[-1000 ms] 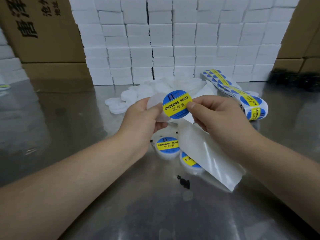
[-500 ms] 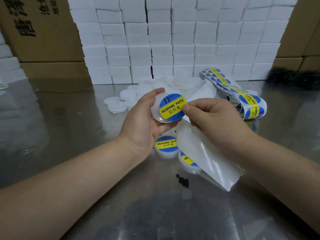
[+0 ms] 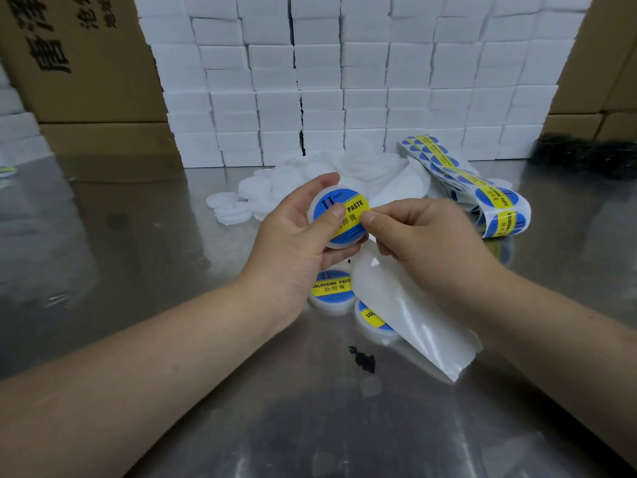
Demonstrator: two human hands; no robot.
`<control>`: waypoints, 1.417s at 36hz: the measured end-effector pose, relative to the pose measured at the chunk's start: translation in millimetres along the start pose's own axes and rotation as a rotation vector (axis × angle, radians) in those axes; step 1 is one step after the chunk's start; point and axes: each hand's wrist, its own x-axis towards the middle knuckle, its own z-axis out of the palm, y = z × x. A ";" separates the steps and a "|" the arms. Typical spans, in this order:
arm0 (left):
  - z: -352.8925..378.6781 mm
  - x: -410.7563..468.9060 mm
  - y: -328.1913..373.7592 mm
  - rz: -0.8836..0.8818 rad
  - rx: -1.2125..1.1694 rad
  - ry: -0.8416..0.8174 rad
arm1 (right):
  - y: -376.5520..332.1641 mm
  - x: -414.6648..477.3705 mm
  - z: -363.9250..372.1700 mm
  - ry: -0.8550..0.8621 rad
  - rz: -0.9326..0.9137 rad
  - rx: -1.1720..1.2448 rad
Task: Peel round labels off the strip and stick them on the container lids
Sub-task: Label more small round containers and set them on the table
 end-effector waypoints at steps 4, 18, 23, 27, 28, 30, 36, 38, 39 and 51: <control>0.6 -0.8 0.3 0.005 0.013 -0.002 | 0.3 -0.2 0.3 0.003 -0.009 -0.010; 2.4 -2.0 -0.2 0.031 0.047 0.011 | 1.9 0.6 0.2 0.011 0.006 -0.048; 2.4 -2.4 -0.3 0.036 0.056 0.010 | 2.3 0.5 -0.2 0.004 0.004 -0.048; 2.9 -2.5 -1.1 0.046 0.076 0.016 | 2.9 0.9 -0.3 -0.005 -0.004 -0.071; 3.0 -2.6 -1.3 0.052 0.083 0.017 | 3.2 1.1 -0.2 -0.004 -0.008 -0.079; 2.9 -2.8 -1.4 0.069 0.106 0.017 | 3.6 1.0 -0.3 -0.004 -0.013 -0.094; 3.9 -6.9 -4.1 0.181 0.233 0.011 | 5.6 2.3 -0.7 0.036 -0.021 -0.212; 6.1 -9.6 -3.8 0.233 0.268 0.009 | 4.9 2.0 -0.4 0.069 -0.029 -0.271; 7.0 -10.6 -3.2 0.256 0.281 0.012 | 4.7 1.9 -0.6 0.087 -0.036 -0.296; 6.3 -13.3 0.9 0.191 0.391 0.023 | -0.4 -0.2 -5.8 0.051 -0.094 -0.219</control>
